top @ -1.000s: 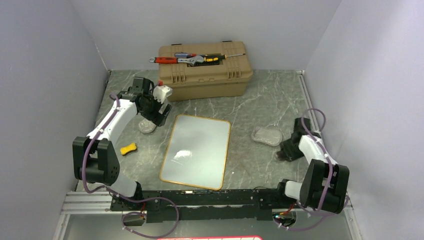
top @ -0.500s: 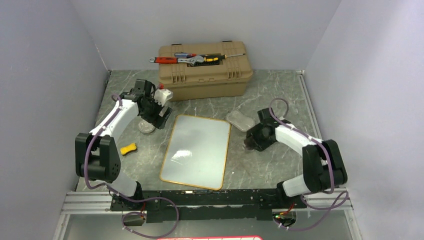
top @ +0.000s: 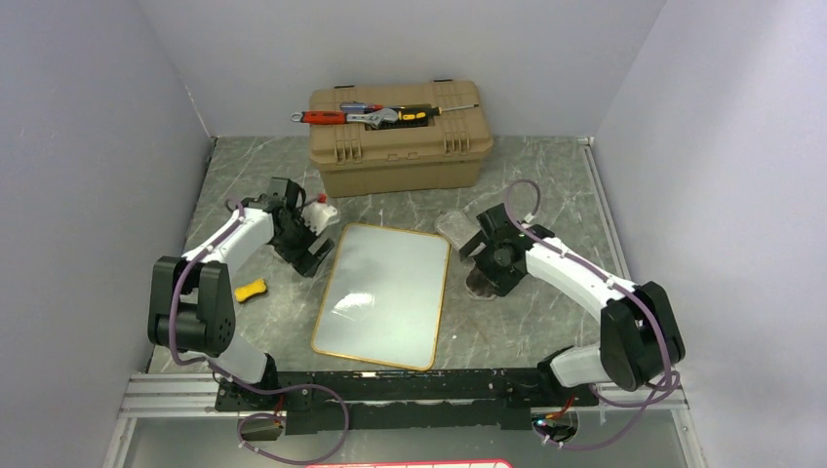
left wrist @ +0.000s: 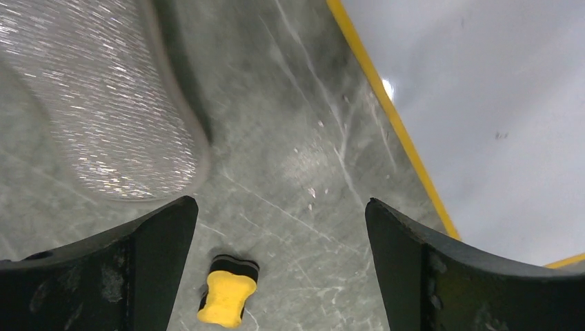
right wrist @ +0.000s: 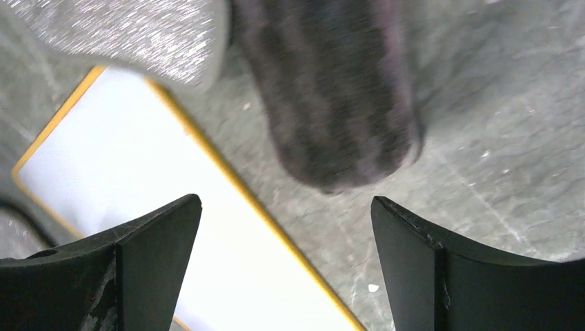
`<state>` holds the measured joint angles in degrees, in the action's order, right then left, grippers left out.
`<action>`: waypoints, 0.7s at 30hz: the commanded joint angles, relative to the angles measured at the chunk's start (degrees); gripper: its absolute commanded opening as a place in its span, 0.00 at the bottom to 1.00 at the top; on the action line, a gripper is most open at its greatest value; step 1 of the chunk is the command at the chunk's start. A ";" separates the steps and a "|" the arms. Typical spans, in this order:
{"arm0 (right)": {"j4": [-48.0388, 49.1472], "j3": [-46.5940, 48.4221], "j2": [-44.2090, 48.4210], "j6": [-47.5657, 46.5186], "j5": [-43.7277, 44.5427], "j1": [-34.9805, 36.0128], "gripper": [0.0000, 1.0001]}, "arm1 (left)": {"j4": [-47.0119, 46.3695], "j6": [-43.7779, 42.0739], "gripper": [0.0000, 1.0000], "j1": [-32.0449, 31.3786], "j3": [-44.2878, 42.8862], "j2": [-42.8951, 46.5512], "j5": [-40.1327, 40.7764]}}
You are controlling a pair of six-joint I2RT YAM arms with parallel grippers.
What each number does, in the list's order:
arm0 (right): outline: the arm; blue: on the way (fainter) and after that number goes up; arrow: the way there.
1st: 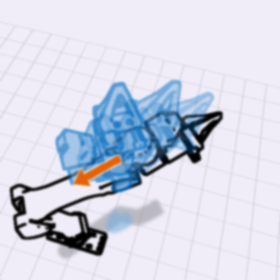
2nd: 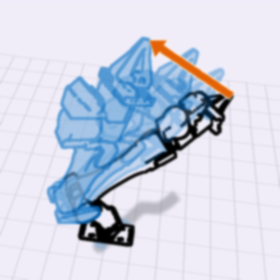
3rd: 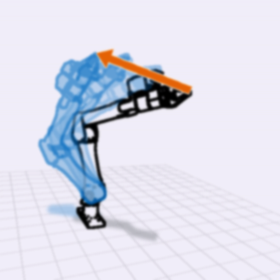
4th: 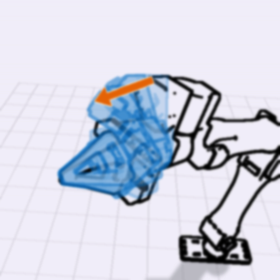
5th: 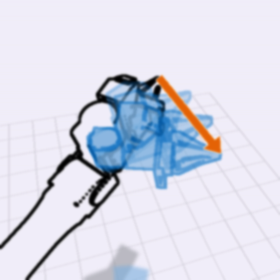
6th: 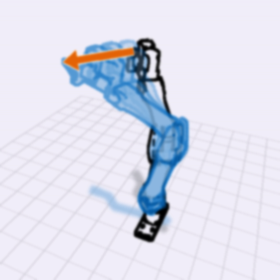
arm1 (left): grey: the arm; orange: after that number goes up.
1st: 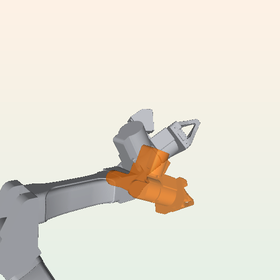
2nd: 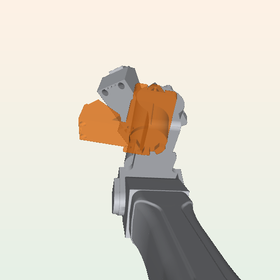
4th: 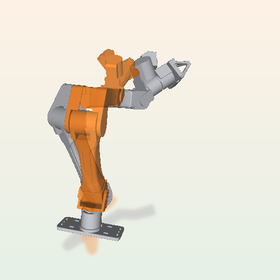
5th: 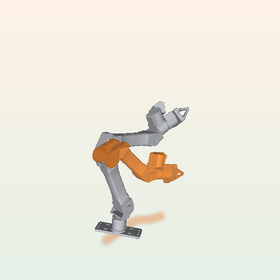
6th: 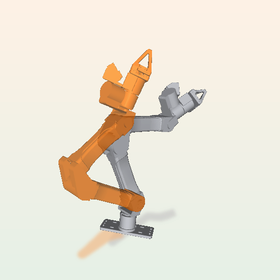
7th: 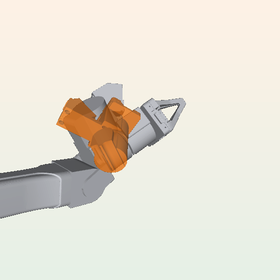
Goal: Erase the whiteboard
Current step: Move the whiteboard eraser to the center of the board.
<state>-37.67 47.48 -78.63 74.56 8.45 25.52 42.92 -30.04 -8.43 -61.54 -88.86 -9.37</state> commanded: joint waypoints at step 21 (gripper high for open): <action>-1.22 -6.71 4.98 -1.04 11.21 7.41 0.60 | -2.74 -24.26 0.80 2.76 12.56 -2.54 -7.48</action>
<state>-42.65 37.67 -73.10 75.20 19.62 32.80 39.99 -52.14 -5.43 -50.48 -90.26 -11.11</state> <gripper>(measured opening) 0.607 0.810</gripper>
